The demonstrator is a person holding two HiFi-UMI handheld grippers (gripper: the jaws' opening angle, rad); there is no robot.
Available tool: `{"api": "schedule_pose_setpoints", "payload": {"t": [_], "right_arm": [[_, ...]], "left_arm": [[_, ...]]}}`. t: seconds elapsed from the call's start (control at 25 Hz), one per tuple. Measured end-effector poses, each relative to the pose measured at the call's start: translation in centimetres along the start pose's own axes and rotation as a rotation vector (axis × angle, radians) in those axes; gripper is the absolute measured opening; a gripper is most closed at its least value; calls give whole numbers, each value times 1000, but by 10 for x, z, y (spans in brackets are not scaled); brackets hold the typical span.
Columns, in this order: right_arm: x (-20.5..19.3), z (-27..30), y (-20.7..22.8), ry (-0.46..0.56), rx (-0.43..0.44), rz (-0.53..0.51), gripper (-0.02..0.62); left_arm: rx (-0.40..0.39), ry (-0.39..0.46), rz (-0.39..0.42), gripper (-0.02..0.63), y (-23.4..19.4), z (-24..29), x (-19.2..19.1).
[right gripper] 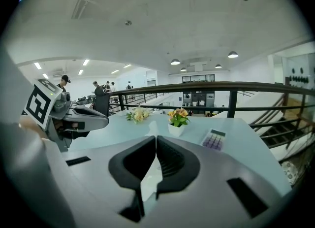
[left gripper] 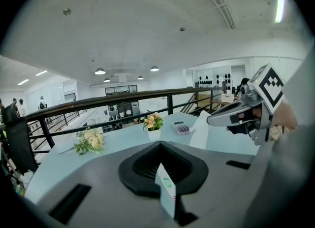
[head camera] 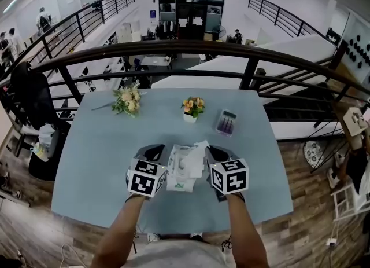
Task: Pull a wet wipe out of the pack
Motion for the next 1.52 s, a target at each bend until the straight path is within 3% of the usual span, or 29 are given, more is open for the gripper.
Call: {"api": "schedule_pose_setpoints", "payload": {"t": [1.52], "right_arm": [[-3,-103,79,178,-272,141,12]], "left_arm": [[-194,91,140,-5,65,40,50]]}}
Point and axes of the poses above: the fingertips, and each gripper's own axes: z forward along the fingers, y to its right, x out of its top, the point moved 6 cm from there along -z, backward along the fingers, and after that the axes turned 13 degrees about z, right-handed, at the moved point
